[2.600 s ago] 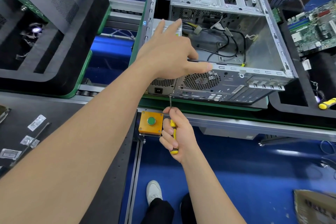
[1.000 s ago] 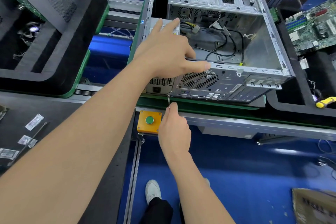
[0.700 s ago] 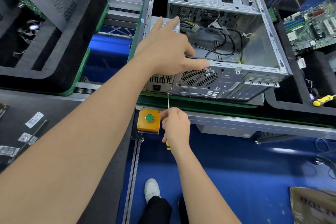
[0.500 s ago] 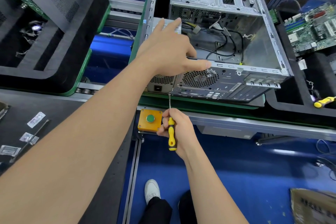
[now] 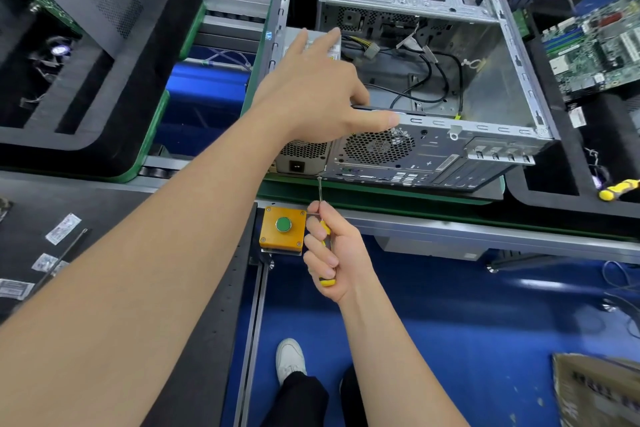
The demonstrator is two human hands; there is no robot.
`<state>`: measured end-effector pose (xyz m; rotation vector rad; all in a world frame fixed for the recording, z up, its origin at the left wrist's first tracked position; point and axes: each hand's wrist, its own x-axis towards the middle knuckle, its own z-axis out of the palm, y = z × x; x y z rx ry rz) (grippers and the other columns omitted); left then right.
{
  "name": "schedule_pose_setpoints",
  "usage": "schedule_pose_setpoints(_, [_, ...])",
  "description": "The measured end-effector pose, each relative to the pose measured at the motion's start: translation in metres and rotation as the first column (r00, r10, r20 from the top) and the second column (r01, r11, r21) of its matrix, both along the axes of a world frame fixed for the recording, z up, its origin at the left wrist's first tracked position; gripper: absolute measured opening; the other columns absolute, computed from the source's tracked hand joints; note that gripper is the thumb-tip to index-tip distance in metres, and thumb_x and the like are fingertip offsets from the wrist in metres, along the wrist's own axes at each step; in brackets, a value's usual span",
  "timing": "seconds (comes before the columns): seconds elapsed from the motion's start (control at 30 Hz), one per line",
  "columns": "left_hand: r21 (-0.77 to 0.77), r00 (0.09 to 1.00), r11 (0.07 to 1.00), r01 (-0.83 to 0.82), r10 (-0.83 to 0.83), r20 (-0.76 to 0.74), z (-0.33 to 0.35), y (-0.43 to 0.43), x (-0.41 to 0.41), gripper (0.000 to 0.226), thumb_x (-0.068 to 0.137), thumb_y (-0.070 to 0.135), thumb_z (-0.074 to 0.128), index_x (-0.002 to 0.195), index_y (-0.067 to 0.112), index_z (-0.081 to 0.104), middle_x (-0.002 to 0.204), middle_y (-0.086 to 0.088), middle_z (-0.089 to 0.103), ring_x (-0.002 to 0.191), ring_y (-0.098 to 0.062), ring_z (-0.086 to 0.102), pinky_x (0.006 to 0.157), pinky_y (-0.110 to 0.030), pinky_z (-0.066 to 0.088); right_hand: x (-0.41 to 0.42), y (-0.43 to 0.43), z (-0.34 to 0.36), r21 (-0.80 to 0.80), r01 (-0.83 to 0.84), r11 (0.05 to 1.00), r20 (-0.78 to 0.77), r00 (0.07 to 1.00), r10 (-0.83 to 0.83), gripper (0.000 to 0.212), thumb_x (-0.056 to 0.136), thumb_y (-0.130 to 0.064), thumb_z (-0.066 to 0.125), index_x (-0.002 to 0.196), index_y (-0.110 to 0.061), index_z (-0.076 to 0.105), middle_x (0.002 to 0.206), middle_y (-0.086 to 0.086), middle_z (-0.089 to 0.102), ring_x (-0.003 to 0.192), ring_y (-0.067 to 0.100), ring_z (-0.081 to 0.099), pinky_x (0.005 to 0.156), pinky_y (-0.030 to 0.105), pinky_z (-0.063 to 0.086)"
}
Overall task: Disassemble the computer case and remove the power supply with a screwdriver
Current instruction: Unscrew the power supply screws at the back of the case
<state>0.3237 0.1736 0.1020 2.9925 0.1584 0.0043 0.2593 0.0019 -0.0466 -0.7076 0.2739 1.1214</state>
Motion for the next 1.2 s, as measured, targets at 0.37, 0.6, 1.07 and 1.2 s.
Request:
schedule_pose_setpoints(0.37, [0.018, 1.000, 1.000, 0.011, -0.011, 0.014, 0.001, 0.000, -0.002, 0.089, 0.074, 0.099, 0.016, 0.087, 0.035, 0.077, 0.112, 0.009, 0.072, 0.155, -0.021, 0.015, 0.125, -0.051, 0.004, -0.024, 0.025, 0.001, -0.696, 0.618, 0.366, 0.677, 0.394, 0.621, 0.025, 0.109, -0.035, 0.052, 0.091, -0.021, 0.061, 0.072, -0.005, 0.064, 0.067, 0.020, 0.063, 0.058, 0.037, 0.053])
schedule_pose_setpoints(0.6, [-0.027, 0.924, 0.998, -0.055, 0.061, 0.377, 0.009, -0.012, -0.017, 0.056, 0.084, 0.082, 0.041, 0.093, 0.037, 0.074, 0.089, 0.014, 0.063, 0.105, -0.014, 0.063, 0.074, -0.033, 0.046, -0.016, 0.019, 0.004, -0.669, 0.518, 0.533, 0.740, 0.533, 0.410, 0.031, 0.106, -0.035, 0.053, 0.085, -0.022, 0.072, 0.073, -0.005, 0.071, 0.064, 0.010, 0.064, 0.050, 0.019, 0.044])
schedule_pose_setpoints(1.07, [-0.852, 0.551, 0.023, -0.524, 0.772, -0.318, -0.130, -0.067, -0.114, 0.014, 0.088, 0.031, 0.062, 0.083, 0.022, 0.072, 0.075, 0.003, 0.075, 0.075, -0.022, 0.072, 0.077, -0.051, 0.060, -0.001, 0.007, 0.024, -0.633, 0.125, 0.764, 0.423, 0.883, 0.206, 0.030, 0.091, -0.022, 0.052, 0.082, -0.008, 0.077, 0.070, 0.007, 0.070, 0.044, 0.020, 0.050, 0.042, 0.028, 0.041])
schedule_pose_setpoints(1.2, [-0.783, 0.610, -0.428, -0.450, 0.493, -0.620, -0.134, -0.061, -0.095, 0.027, 0.090, 0.037, 0.070, 0.103, 0.015, 0.077, 0.094, -0.005, 0.079, 0.088, -0.027, 0.075, 0.089, -0.049, 0.060, 0.005, 0.006, 0.021, -0.445, -0.036, 0.895, 0.172, 0.977, 0.125, 0.025, 0.094, -0.025, 0.055, 0.095, -0.007, 0.072, 0.071, 0.007, 0.062, 0.047, 0.017, 0.046, 0.043, 0.025, 0.038])
